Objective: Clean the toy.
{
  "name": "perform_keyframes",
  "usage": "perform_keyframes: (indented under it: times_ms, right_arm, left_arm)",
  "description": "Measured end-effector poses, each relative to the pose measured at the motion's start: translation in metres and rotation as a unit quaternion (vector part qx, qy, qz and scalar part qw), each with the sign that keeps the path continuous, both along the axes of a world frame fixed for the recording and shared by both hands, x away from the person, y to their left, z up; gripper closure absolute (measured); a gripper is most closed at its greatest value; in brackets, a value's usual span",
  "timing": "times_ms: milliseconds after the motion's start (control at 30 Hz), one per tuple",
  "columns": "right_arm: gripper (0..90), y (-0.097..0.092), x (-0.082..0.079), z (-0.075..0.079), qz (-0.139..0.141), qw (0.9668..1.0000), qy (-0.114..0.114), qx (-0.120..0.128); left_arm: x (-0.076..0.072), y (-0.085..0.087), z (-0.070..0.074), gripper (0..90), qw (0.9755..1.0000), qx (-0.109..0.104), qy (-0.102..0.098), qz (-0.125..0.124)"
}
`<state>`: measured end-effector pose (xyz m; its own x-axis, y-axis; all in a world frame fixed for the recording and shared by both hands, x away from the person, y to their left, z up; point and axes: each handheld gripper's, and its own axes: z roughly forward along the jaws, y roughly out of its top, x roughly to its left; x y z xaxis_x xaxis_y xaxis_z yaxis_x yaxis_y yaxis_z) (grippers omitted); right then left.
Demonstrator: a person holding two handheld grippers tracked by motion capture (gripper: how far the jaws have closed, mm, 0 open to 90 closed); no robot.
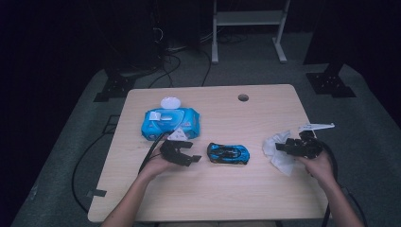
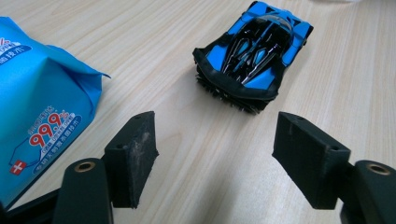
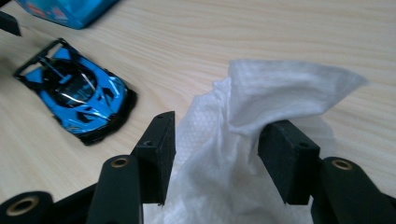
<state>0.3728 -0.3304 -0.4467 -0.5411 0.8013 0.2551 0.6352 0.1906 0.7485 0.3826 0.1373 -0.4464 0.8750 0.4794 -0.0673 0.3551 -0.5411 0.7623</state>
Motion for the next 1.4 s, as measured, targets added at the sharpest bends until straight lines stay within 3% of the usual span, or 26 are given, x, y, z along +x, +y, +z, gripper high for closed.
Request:
perform_keyframes:
  times_ms: [233,433,667,867,1400]
  right_arm:
    - [43.2,-0.007,-0.012,0.011,0.008,0.9996,-0.019,0.018]
    - [43.0,-0.011,-0.02,0.014,0.01,0.9994,-0.028,0.017]
    - [43.0,-0.015,-0.027,0.013,0.011,0.9993,-0.027,0.025]
    - [43.0,-0.014,-0.033,0.011,0.015,0.9993,-0.025,0.023]
    - [43.0,-0.006,-0.046,0.006,0.031,0.999,-0.024,0.023]
  left_arm:
    - [-0.005,0.004,-0.002,26.9,1.0,-0.002,-0.006,0.003]
    - [-0.007,0.009,-0.002,25.2,0.9999,0.004,-0.009,0.006]
    - [-0.012,0.014,-0.001,24.6,0.9998,0.001,-0.017,0.008]
    - [-0.017,0.018,-0.005,23.4,0.9998,0.015,-0.011,0.002]
    - [-0.029,0.032,-0.008,21.7,0.9997,0.019,-0.01,0.012]
